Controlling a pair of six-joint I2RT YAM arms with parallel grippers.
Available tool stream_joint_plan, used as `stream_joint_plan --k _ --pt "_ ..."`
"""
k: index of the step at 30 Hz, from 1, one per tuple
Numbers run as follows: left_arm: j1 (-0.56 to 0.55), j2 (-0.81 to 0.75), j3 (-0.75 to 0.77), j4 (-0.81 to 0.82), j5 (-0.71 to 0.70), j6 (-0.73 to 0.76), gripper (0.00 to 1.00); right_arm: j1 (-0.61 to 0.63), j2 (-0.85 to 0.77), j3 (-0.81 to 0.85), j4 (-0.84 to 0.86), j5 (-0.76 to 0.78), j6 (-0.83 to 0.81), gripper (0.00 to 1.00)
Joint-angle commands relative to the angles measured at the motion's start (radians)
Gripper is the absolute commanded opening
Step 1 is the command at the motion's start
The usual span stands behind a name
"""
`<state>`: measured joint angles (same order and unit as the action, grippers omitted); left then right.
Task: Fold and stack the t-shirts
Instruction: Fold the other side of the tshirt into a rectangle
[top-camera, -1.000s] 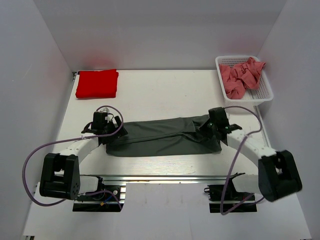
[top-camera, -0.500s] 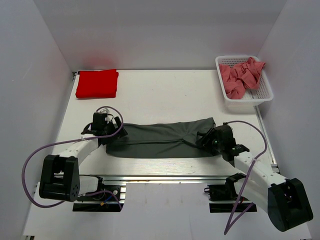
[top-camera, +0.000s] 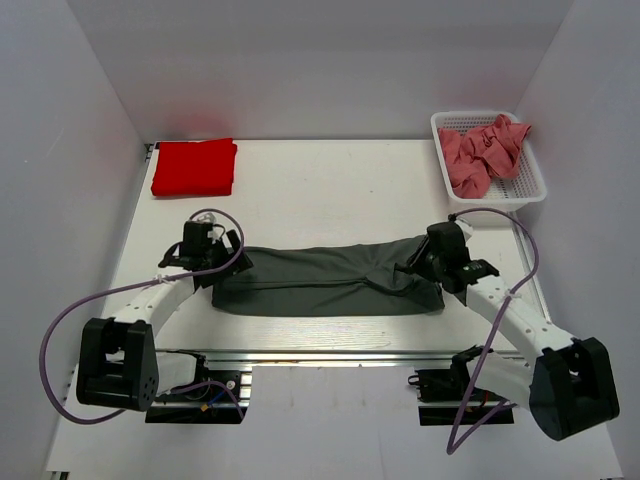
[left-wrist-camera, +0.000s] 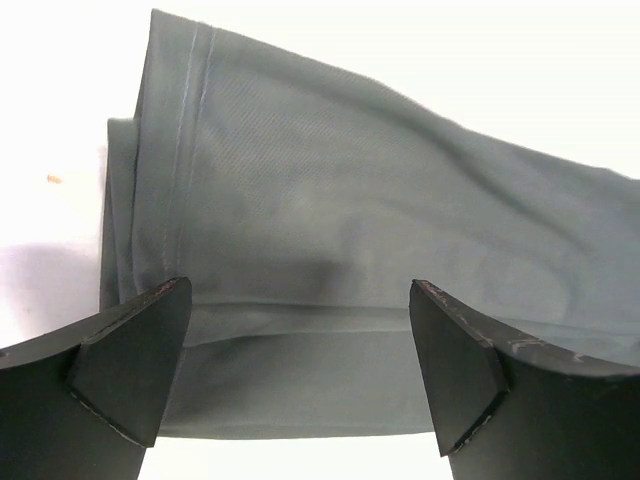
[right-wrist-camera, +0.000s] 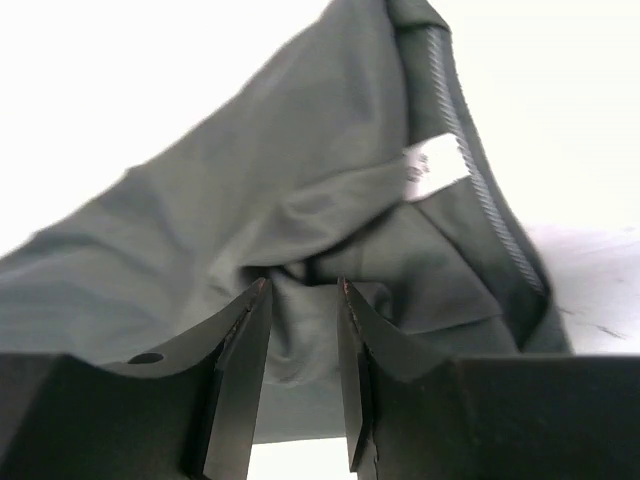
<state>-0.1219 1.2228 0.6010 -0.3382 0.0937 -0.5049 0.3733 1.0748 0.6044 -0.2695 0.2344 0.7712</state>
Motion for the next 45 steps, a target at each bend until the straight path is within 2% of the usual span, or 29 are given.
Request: stream_joint_plan --k 1,3,5,9,13,17,21,28,30,36,45 --pt "-0.004 -0.031 0.081 -0.013 0.015 0.009 1.0 -0.004 0.054 0.043 -0.066 0.049 -0.073 0.38" --pt "-0.004 -0.031 0.112 -0.013 0.026 0.009 1.0 -0.007 0.091 0.057 -0.063 0.078 -0.087 0.38" --pt "-0.004 -0.02 0.131 -0.004 0.038 0.009 1.0 -0.007 0.155 0.083 -0.027 0.088 -0.113 0.32" --pt "-0.004 0.03 0.149 0.079 0.078 0.02 1.0 -0.02 0.279 0.148 0.087 0.105 -0.136 0.32" --pt "-0.004 0.157 0.158 0.174 0.15 0.031 1.0 -0.022 0.468 0.254 0.11 0.051 -0.153 0.3" --pt "0.016 0.279 0.168 0.185 0.19 0.031 1.0 -0.037 0.611 0.353 0.073 0.028 -0.182 0.28" --pt "0.016 0.316 0.157 0.174 0.164 0.022 1.0 -0.045 0.616 0.394 0.043 0.016 -0.213 0.31" --pt "0.016 0.248 0.117 0.099 0.043 0.003 1.0 -0.045 0.467 0.37 -0.063 -0.053 -0.257 0.56" --pt "0.016 0.23 0.105 0.085 0.022 0.003 1.0 -0.045 0.41 0.345 -0.092 -0.046 -0.262 0.59" --pt "0.016 0.207 0.094 0.076 0.021 0.003 1.0 -0.045 0.332 0.27 -0.143 -0.102 -0.257 0.56" --pt "0.016 0.185 0.075 0.074 0.021 0.003 1.0 -0.042 0.415 0.225 -0.066 -0.273 -0.23 0.5"
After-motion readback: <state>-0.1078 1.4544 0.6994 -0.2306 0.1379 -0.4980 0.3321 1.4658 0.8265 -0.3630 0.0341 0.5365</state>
